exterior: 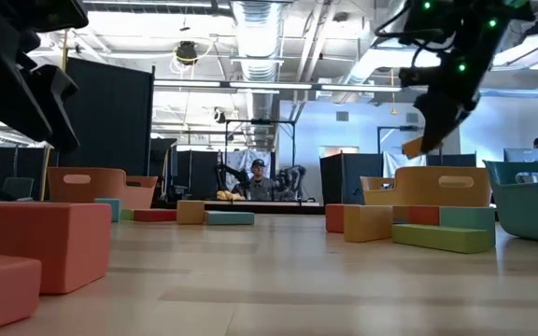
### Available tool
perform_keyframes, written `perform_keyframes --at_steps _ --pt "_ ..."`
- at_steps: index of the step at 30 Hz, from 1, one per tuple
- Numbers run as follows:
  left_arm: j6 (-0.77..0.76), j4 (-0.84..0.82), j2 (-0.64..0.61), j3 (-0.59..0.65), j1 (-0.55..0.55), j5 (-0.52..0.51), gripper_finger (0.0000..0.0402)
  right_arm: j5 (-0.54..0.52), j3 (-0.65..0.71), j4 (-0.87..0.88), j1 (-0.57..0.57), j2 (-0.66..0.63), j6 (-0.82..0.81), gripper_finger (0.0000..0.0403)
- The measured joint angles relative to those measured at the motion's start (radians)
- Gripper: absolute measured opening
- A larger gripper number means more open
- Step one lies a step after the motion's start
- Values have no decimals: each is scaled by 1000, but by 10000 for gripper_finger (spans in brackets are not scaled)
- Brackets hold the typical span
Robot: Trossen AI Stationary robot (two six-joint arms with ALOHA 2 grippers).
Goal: Sort blocks by size
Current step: Put the large rectangular yellow block into the yellow bin
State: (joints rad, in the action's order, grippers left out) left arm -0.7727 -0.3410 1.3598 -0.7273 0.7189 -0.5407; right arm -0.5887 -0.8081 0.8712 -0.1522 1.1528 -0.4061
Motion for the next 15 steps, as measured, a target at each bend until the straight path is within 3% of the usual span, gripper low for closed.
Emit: perform_keyframes --at_steps 15 --pt "-2 69 0 0 0 1 178 286 123 -186 -156 -35 118 161"
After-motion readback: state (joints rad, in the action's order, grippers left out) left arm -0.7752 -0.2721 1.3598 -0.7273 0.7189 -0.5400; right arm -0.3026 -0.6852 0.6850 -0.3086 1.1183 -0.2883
